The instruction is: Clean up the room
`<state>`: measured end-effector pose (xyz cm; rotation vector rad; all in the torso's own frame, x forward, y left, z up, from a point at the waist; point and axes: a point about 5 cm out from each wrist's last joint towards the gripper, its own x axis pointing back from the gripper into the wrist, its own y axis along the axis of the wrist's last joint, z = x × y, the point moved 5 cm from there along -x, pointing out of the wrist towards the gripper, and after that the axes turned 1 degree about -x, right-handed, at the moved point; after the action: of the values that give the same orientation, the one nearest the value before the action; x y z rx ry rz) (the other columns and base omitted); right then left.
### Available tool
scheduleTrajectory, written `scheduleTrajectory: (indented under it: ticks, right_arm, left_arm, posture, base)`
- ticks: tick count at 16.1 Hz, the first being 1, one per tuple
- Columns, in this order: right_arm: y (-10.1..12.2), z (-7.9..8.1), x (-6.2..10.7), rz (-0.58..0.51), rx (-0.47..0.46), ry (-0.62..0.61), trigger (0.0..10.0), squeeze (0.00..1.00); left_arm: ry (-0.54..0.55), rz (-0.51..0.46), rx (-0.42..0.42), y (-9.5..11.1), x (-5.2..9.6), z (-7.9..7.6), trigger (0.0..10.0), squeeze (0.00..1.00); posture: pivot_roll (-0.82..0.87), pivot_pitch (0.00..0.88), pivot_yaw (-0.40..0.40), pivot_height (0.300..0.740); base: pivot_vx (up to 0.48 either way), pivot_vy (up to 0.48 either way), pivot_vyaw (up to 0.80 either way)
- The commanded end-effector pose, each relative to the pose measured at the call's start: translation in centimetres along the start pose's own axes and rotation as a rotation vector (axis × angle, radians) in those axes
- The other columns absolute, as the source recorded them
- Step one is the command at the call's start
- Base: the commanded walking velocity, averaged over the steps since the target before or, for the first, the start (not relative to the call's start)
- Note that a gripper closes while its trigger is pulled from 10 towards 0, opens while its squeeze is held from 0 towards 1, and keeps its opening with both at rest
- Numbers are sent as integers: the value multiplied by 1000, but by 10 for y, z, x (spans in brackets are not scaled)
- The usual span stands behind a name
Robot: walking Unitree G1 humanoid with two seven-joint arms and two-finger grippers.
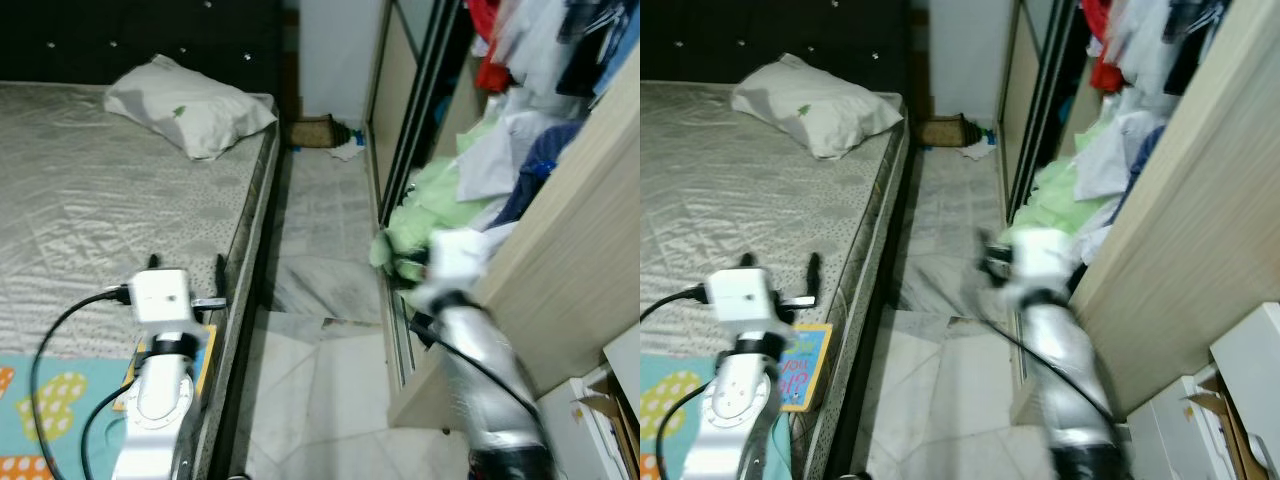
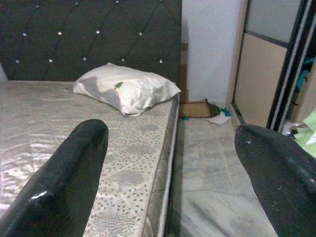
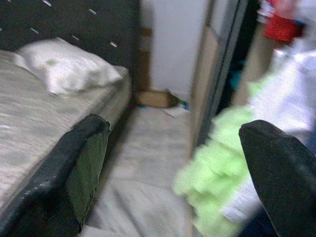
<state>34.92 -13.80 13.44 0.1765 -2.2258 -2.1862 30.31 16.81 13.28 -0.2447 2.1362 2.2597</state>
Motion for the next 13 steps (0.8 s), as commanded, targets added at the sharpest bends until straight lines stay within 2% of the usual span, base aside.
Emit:
scheduleTrajectory:
  ticks: [1,2,8,13]
  right_arm:
    - [1,4,7,1,3,35,10000,0]
    - [0,5,9,5,11,45,10000,0]
    - [9,17,-1,-17,-21,75,10000,0]
    - [13,20,-4,-28,-22,87,10000,0]
  left_arm:
    - [-3,-2,-5,0,-1,1,10000,0]
    - [-12,-1,-4,-1,-2,-1,10000,0]
    - [-30,-10,6,2,-5,-7,10000,0]
    - [-24,-5,9,0,-3,-6,10000,0]
  posture:
    - [-58,92,-82,740]
    - [-60,93,-82,740]
    - [-54,84,-86,740]
    - [-53,91,-90,740]
  base:
    - [0,0,0]
    - [0,0,0]
    - [0,0,800]
    - [0,0,800]
